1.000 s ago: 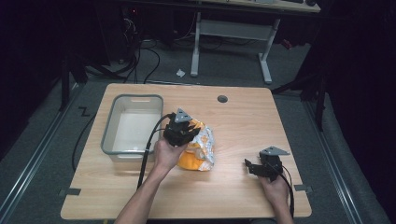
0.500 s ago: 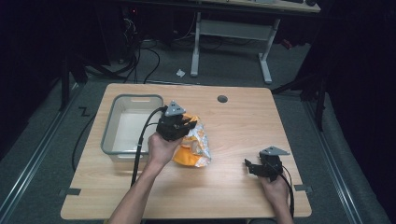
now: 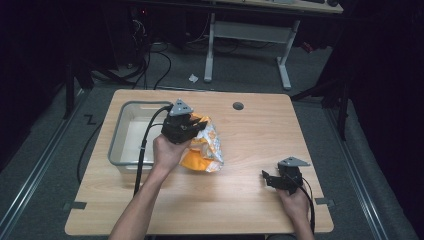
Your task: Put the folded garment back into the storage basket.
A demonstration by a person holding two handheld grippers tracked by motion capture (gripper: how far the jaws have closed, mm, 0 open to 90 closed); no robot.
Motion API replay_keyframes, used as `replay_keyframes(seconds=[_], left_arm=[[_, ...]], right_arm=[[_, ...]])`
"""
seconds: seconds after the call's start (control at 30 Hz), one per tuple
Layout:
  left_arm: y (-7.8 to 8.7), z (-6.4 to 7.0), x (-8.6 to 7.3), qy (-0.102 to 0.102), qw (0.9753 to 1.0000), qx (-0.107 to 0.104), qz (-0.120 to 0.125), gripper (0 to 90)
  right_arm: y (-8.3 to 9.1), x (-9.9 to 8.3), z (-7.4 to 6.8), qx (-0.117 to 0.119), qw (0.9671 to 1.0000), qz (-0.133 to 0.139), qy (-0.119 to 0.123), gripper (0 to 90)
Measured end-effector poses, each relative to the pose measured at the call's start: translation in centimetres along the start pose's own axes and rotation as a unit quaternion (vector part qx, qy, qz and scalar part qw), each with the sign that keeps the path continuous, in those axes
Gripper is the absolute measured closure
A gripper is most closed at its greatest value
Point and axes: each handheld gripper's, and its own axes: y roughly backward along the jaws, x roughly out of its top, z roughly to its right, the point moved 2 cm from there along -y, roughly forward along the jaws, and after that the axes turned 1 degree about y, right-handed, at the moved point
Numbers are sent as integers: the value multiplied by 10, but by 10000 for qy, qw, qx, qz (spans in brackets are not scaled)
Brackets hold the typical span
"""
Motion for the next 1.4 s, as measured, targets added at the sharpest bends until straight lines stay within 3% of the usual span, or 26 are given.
replay_keyframes(seconds=[0.4,0.8,1.4], left_arm=[[17,-14,12,-30,9999,120,110,816],[41,-33,14,145,9991,289,284,817],[77,-66,9,379,9964,664,354,816]], right_arm=[[0,0,0,-1,10000,-4,-9,271],[0,0,0,-1,10000,-3,-10,271],[0,0,0,-1,10000,-1,-16,271]])
